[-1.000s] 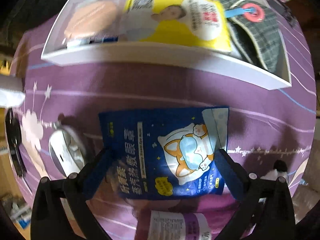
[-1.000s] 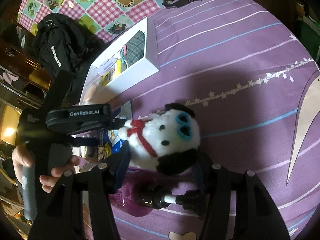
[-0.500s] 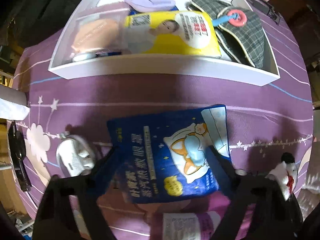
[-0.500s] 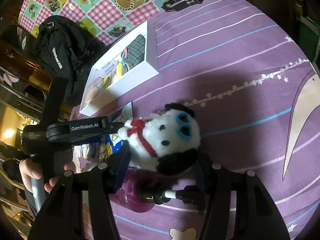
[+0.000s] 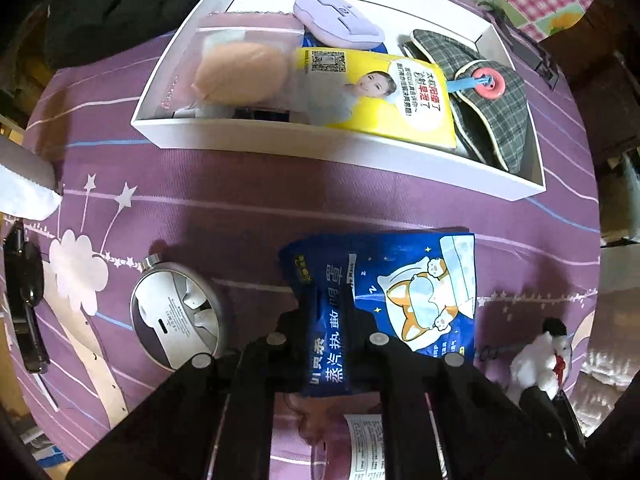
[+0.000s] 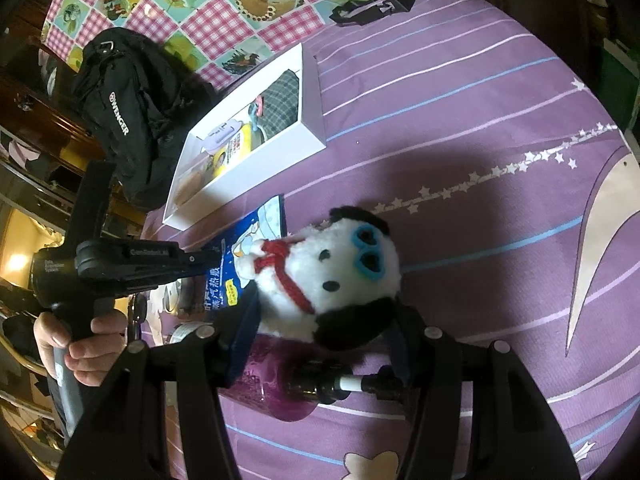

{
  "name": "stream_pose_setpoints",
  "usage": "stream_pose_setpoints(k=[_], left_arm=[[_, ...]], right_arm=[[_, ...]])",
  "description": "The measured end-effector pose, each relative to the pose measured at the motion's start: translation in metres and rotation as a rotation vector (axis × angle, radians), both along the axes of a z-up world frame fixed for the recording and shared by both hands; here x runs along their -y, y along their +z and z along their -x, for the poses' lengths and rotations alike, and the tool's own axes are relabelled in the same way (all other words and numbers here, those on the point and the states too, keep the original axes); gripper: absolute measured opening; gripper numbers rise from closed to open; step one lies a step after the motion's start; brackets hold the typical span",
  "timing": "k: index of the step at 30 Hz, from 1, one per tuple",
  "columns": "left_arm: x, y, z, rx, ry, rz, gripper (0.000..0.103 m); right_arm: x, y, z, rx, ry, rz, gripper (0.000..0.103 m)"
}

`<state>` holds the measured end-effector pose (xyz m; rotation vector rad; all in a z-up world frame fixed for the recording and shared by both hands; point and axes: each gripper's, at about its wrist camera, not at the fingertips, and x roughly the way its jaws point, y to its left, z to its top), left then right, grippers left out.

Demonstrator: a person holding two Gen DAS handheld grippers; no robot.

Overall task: Organize soft objects
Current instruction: 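Grasp the white plush dog with right gripper while left gripper grasps blue pouch, then lift the plush dog with right gripper while left gripper lifts blue pouch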

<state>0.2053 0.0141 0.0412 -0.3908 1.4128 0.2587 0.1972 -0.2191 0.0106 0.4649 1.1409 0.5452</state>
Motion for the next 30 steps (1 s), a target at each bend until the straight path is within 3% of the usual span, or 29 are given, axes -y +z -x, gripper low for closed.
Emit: stream_pose_setpoints(k=[3, 8, 16, 22, 24, 25, 28, 30], left_arm=[[-0.011, 0.0, 0.012, 0.032, 0.012, 0.021, 0.003], [-0.022, 0.0, 0.025, 0.066, 0.024, 0.142, 0.0], [-0.015, 0.009, 0.046, 0.11, 0.01, 0.175, 0.0], [-0.018, -0.003, 0.037, 0.046, 0.011, 0.176, 0.001], [-0.02, -0.008, 0.035, 0.011, 0.021, 0.193, 0.005], [-0.02, -0.011, 0.034, -0.009, 0.021, 0.2, 0.015], [-0.021, -0.017, 0.031, -0.033, 0.015, 0.227, 0.058], [-0.023, -0.018, 0.031, -0.021, 0.035, 0.268, 0.07]], right_arm=[[0.001, 0.003, 0.001, 0.019, -0.004, 0.01, 0.058], [-0.004, 0.005, 0.003, 0.04, 0.0, 0.041, 0.058], [-0.008, 0.007, 0.004, 0.07, -0.006, 0.056, 0.058], [0.002, 0.003, -0.008, 0.03, -0.017, -0.008, 0.058], [0.003, 0.001, -0.019, -0.005, -0.021, -0.006, 0.058], [0.001, 0.001, -0.024, -0.019, -0.028, 0.029, 0.058], [-0.013, 0.004, -0.035, -0.002, -0.032, 0.188, 0.058], [-0.022, 0.007, -0.041, 0.022, -0.046, 0.299, 0.058]])
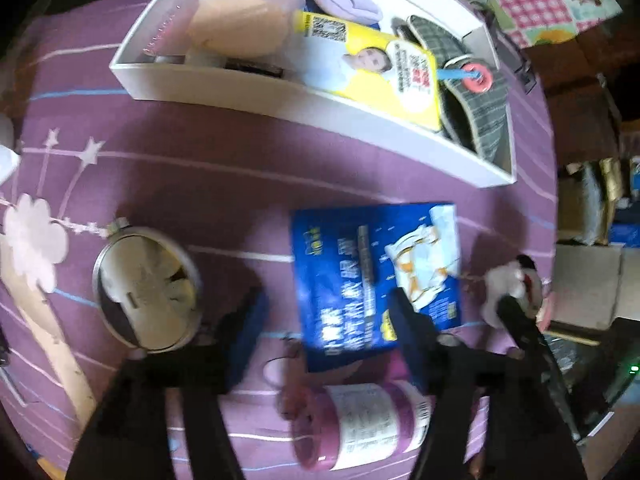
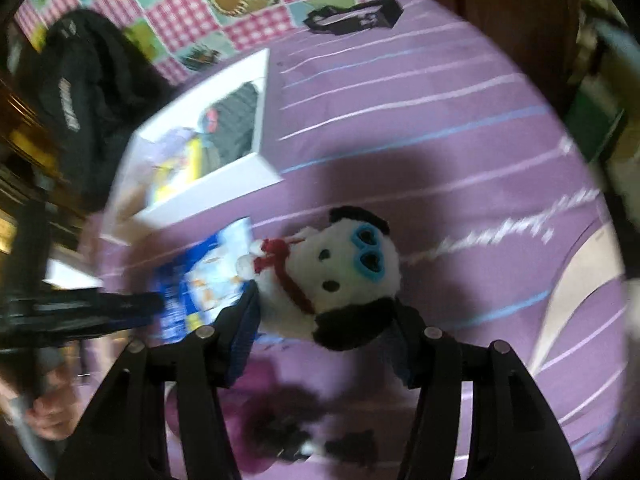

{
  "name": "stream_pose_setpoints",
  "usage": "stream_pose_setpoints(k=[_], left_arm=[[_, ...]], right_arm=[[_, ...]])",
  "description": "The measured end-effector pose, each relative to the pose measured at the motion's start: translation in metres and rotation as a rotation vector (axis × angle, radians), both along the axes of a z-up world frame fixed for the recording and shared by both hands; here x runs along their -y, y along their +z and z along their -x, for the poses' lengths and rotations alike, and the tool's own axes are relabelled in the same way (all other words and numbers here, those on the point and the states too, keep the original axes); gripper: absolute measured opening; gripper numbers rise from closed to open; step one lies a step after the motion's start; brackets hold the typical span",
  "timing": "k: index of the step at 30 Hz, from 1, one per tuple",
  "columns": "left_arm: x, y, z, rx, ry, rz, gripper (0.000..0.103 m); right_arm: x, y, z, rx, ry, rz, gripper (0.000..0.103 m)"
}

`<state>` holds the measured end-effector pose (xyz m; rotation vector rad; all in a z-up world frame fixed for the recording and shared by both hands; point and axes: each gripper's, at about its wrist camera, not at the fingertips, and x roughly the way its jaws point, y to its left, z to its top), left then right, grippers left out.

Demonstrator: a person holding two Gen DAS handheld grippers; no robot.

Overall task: Organize soft objects
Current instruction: 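Lift the plush dog with right gripper while left gripper lifts blue pouch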

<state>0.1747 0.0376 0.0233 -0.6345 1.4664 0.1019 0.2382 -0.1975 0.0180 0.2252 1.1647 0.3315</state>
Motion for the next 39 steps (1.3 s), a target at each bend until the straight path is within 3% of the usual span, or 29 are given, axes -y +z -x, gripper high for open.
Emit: stream_pose_setpoints(k=[5, 8, 12, 15, 19, 22, 29, 34, 37, 39], left_arm=[[0.01, -0.007, -0.011, -0.029, -0.024, 0.013, 0.101], [0.024, -0.009, -0.018, -0.065, -0.077, -0.053, 0.103], [0.036, -0.011, -0.023, -0.107, -0.104, -0.122, 0.103], [0.03, -0.01, -0.021, -0.093, -0.068, -0.117, 0.103], [0.015, -0.009, -0.017, -0.06, -0.015, -0.058, 0.103], [0.003, -0.011, -0.013, -0.051, 0.021, -0.01, 0.103], [-0.028, -0.013, -0.013, -0.044, 0.053, 0.104, 0.103], [-0.044, -0.021, -0.013, -0.023, 0.116, 0.26, 0.103], [-0.059, -0.028, -0.014, -0.047, 0.18, 0.339, 0.103], [-0.057, -0.03, -0.021, -0.079, 0.163, 0.319, 0.103]], right_arm=[[-0.025, -0.006, -0.016, 0.05, 0.023, 0.258, 0.058], [-0.043, -0.013, -0.016, 0.061, 0.088, 0.304, 0.058], [-0.054, -0.011, -0.01, 0.06, 0.164, 0.242, 0.058], [-0.06, -0.008, -0.012, 0.017, 0.201, 0.124, 0.057], [-0.059, -0.007, -0.016, -0.035, 0.172, 0.028, 0.057], [-0.045, -0.011, -0.018, -0.103, 0.155, -0.128, 0.056], [-0.032, -0.016, -0.002, -0.144, 0.178, -0.301, 0.056], [-0.039, -0.021, 0.003, -0.19, 0.212, -0.378, 0.056], [-0.05, -0.016, 0.01, -0.146, 0.233, -0.314, 0.056], [-0.057, -0.013, 0.014, -0.121, 0.241, -0.267, 0.056]])
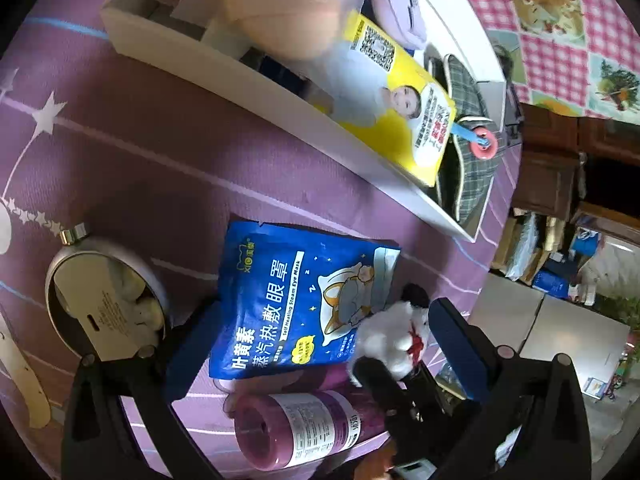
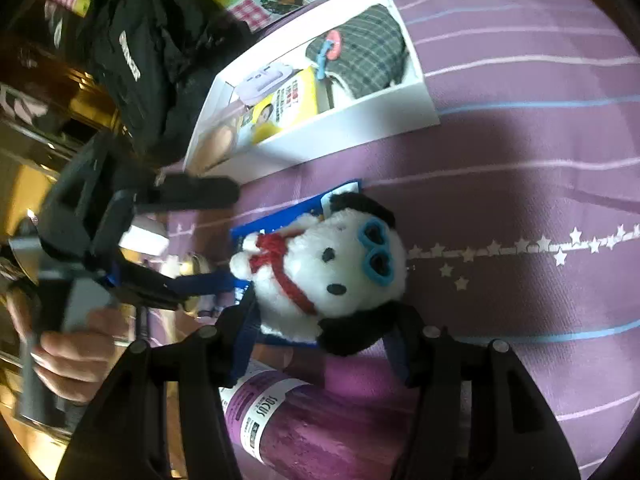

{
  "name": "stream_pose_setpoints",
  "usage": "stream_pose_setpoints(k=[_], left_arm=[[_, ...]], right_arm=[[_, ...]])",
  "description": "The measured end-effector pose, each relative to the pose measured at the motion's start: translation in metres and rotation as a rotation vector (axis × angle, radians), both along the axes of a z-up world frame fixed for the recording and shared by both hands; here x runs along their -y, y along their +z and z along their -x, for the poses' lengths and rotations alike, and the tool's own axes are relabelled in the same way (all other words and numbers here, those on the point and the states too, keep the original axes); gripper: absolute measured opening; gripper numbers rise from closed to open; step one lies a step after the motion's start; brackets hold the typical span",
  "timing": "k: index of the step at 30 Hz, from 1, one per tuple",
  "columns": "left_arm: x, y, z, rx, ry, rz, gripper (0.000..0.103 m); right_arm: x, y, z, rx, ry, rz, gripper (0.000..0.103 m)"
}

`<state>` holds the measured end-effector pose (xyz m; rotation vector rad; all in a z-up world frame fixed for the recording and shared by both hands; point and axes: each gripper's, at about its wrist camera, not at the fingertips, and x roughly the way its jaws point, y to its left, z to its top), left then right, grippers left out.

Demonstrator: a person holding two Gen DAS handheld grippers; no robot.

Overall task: Organize soft objects
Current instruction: 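Lift the plush dog with right gripper while left gripper lifts blue pouch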

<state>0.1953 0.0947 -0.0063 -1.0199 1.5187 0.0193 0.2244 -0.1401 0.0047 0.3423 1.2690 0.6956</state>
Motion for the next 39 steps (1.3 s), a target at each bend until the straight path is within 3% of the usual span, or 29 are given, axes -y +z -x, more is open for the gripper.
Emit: stream_pose_setpoints(k=[6, 17, 19, 20, 22, 30, 35, 39], left_arm=[[0.041, -0.001, -0.032, -0.098, -0.234, -0.214, 0.103], [0.062, -0.013, -0.072, -0.2, -0.268, -0.335, 0.103], [0.087, -0.018, -0.088, -0.224, -0.337, -0.406, 0.103], [0.099, -0.02, -0.092, -0.235, -0.403, -0.458, 0.103], [0.111, -0.023, -0.097, -0.233, -0.471, -0.51, 0.103], [0.124, -0.023, -0.113, -0.208, -0.482, -0.523, 0.101], [0.112, -0.01, -0.111, -0.192, -0.447, -0.524, 0.086], [0.113, -0.004, -0.112, -0.168, -0.422, -0.53, 0.082]], right_arm=[[-0.024, 0.004, 0.013, 0.076, 0.067, 0.055, 0.057], [-0.033, -0.001, 0.022, 0.132, 0.128, -0.017, 0.058], [-0.041, -0.005, 0.026, 0.097, 0.189, -0.093, 0.047], [-0.044, -0.007, 0.028, 0.086, 0.2, -0.112, 0.047], [-0.05, -0.009, 0.032, 0.108, 0.206, -0.064, 0.037], [-0.011, -0.004, 0.037, 0.091, 0.163, -0.039, 0.036], [0.024, -0.007, 0.037, 0.103, 0.087, -0.033, 0.036], [0.035, -0.01, 0.037, 0.118, 0.044, -0.004, 0.036]])
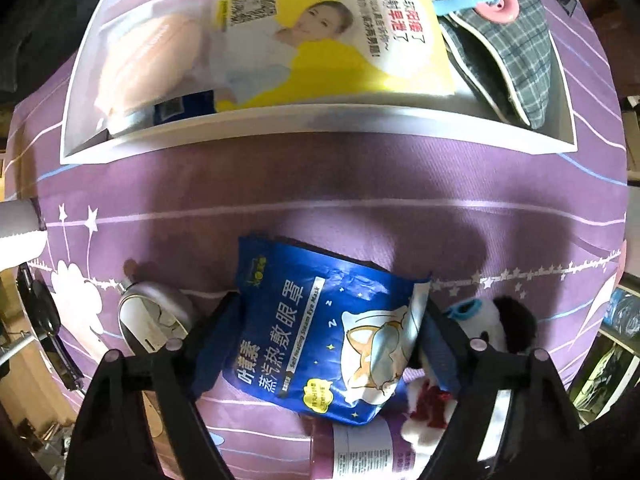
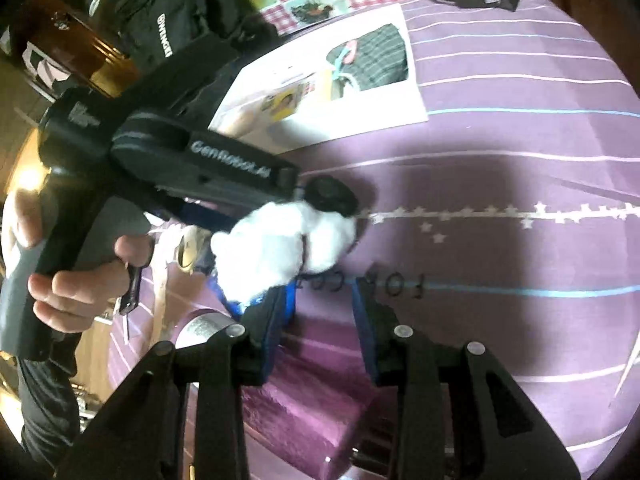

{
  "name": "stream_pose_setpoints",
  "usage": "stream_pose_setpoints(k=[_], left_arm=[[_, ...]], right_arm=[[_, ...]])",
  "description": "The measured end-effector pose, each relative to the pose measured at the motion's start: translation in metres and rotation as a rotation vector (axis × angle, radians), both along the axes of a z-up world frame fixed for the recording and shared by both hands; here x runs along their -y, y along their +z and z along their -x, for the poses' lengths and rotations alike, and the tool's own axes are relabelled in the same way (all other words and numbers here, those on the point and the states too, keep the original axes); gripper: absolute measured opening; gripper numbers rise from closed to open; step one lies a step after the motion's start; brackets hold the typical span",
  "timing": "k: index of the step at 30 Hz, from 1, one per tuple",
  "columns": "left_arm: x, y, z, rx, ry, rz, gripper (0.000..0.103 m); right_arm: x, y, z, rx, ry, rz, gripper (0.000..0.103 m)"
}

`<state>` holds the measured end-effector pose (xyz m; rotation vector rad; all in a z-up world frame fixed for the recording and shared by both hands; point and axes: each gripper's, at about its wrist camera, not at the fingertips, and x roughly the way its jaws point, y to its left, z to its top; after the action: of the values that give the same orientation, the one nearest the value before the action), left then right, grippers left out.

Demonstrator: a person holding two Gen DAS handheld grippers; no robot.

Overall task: Organize soft objects
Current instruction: 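Lift the plush dog with right gripper while left gripper lifts blue pouch, then lower the plush dog and blue pouch into the white box, open both grippers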

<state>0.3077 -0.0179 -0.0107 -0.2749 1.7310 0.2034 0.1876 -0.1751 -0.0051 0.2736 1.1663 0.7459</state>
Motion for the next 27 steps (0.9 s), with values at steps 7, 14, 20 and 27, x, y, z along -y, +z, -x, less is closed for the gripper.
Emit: stream_pose_setpoints(k=[7, 14, 20, 27], left_arm=[[-0.007, 0.01, 0.0, 0.044, -0.006, 0.005, 0.062], [-0.015, 0.011, -0.001, 0.08, 0.015, 0.024, 0.06], [-0.028, 0.013, 0.049, 0.111, 0.025, 0.034, 0.059], [-0.052, 0.024, 0.074, 0.131, 0.065, 0.124, 0.056]], right_arm=[[0.03, 0.01, -0.008, 0.021, -0.081, -0.033, 0.034], [0.041, 0.004, -0.022, -0.12, -0.184, -0.208, 0.067], [0.033, 0.007, -0.022, -0.154, -0.223, -0.21, 0.077], [-0.023, 0.013, -0.012, -0.027, -0.109, 0.162, 0.043]])
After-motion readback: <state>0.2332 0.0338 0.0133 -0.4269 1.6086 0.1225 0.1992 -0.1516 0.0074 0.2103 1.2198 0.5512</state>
